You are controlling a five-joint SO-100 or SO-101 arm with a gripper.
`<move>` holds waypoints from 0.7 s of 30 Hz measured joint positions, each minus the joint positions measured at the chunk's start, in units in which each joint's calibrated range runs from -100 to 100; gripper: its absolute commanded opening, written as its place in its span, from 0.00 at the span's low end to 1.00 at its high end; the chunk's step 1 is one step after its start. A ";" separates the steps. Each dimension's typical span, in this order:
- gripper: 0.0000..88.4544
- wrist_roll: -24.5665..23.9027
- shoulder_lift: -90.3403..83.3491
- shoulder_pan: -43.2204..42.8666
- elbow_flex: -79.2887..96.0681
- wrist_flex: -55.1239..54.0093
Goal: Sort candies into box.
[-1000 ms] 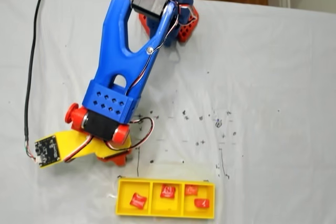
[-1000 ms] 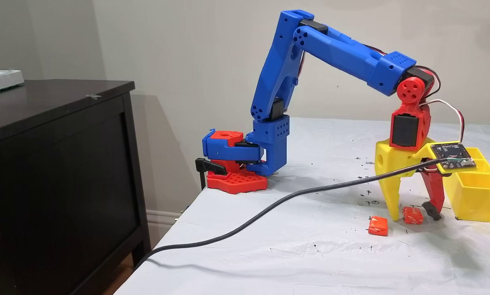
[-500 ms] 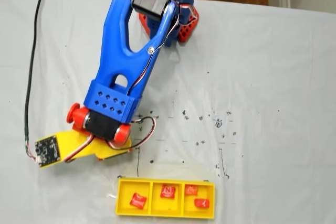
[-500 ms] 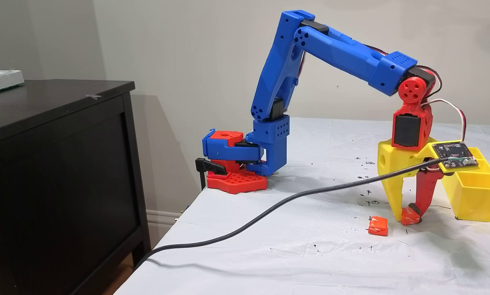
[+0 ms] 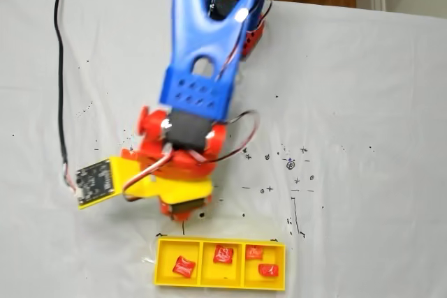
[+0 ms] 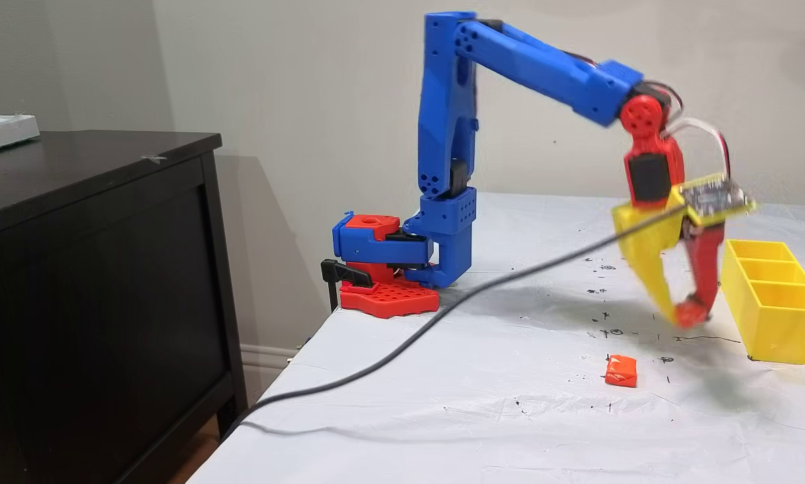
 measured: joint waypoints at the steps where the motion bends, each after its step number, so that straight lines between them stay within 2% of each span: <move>1: 0.00 -1.12 -0.42 -1.01 -0.77 -0.40; 12: 0.00 -9.87 -0.93 -6.63 -5.39 -5.08; 21: 0.00 -12.55 -1.18 -8.66 -5.39 -9.44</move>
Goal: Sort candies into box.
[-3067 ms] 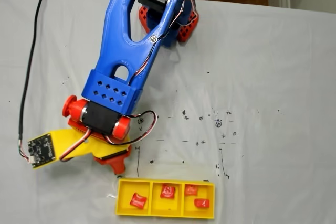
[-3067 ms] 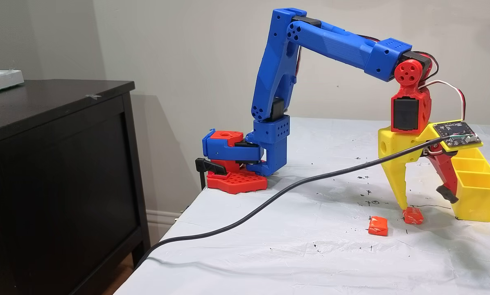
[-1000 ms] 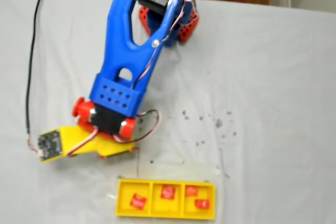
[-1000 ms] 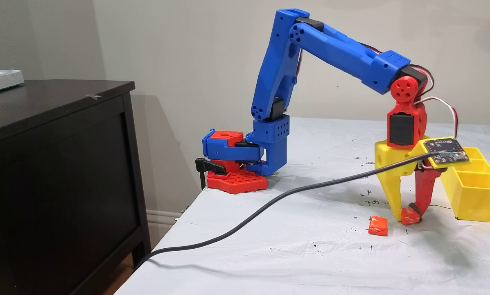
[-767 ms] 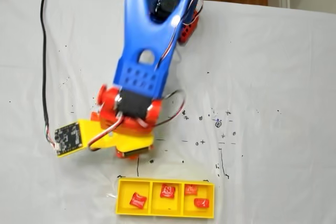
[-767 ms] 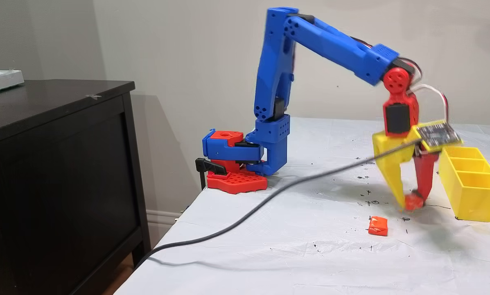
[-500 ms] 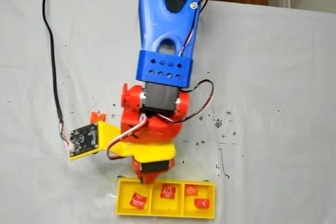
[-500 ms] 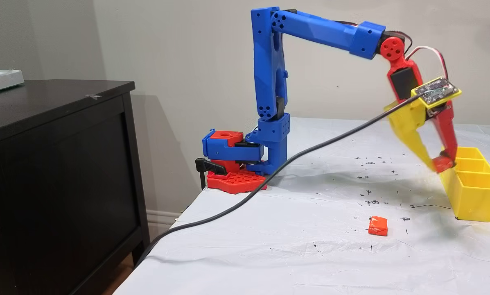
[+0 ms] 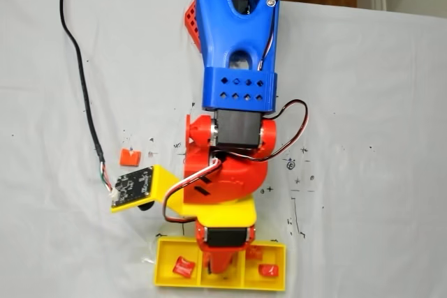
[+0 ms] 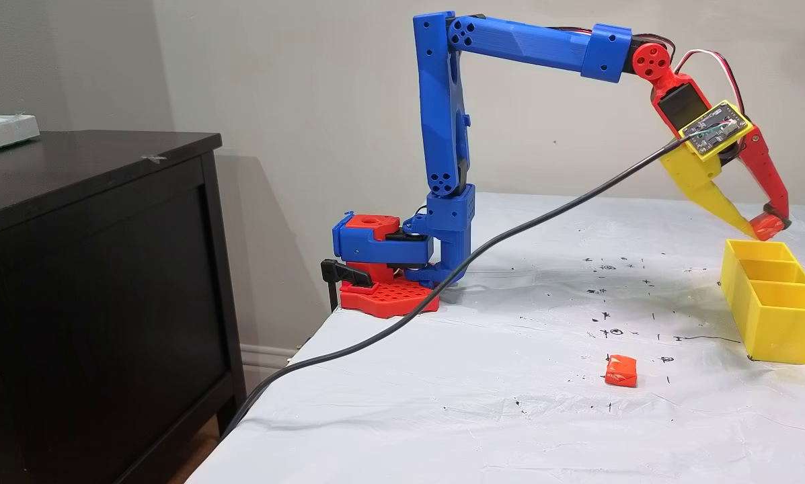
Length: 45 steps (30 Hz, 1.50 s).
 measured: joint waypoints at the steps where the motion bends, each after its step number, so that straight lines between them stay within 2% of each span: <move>1: 0.00 -0.15 0.68 -0.23 -0.17 -0.24; 26: 0.01 1.27 11.08 -1.09 -5.56 2.30; 27: 0.02 1.27 11.08 -1.09 -5.56 2.30; 31: 0.24 1.27 11.08 -1.09 -6.24 2.94; 34: 0.30 1.27 11.08 -1.09 -7.01 3.02; 39: 0.27 1.37 11.08 -1.09 -7.53 3.25; 45: 0.14 2.05 11.08 -1.48 -7.53 3.65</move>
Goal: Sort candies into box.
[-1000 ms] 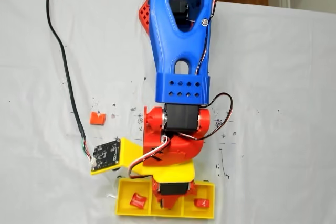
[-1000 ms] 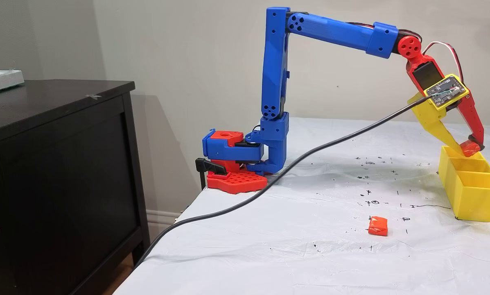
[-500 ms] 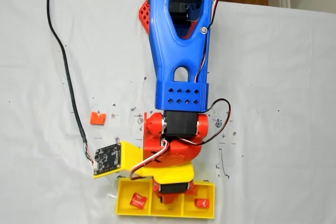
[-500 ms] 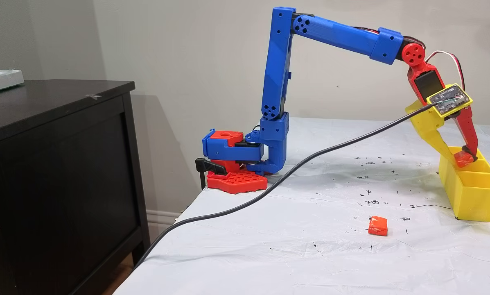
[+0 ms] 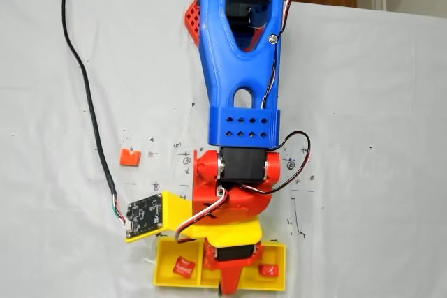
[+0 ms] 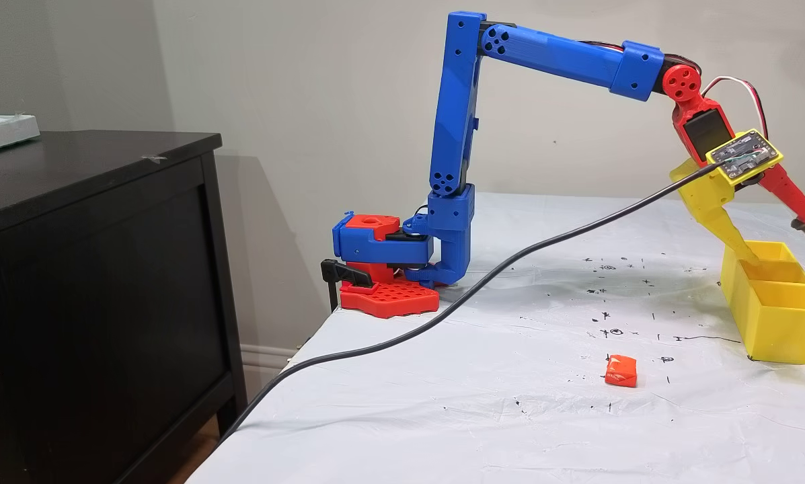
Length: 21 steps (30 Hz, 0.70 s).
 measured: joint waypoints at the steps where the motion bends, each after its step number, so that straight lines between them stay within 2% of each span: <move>1: 0.11 0.05 0.00 -0.08 0.00 0.32; 2: 0.09 0.10 0.00 -0.08 0.00 0.71; 3: 0.00 0.10 0.00 -0.08 0.00 0.95; 7: 0.00 0.10 0.00 0.39 -3.42 5.32; 13: 0.00 1.32 0.00 2.65 -14.80 17.62; 21: 0.00 6.25 -3.55 6.55 -18.14 29.13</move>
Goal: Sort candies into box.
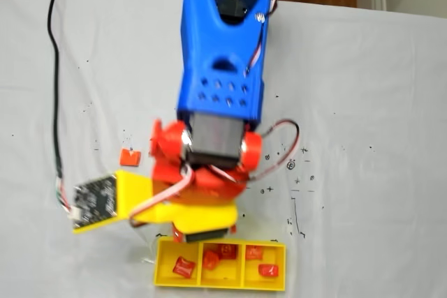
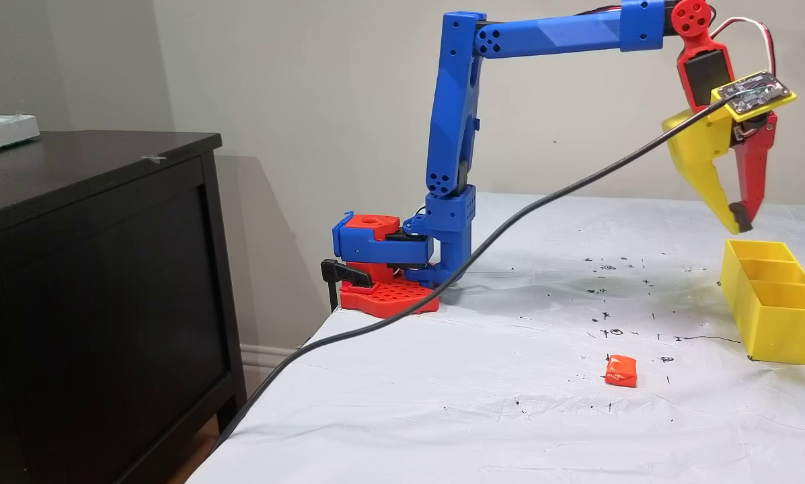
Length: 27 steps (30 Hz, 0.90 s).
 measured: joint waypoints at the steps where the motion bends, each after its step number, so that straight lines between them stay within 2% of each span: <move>1: 0.00 0.78 -0.85 0.62 0.00 1.11; 4: 0.00 2.78 -3.38 2.65 1.88 3.73; 11: 0.01 6.94 -6.43 10.07 14.63 0.00; 21: 0.02 12.94 -18.36 20.13 40.46 -10.40; 25: 0.03 13.97 -19.71 22.16 42.17 -10.95; 27: 0.08 14.02 -19.71 22.86 42.17 -10.95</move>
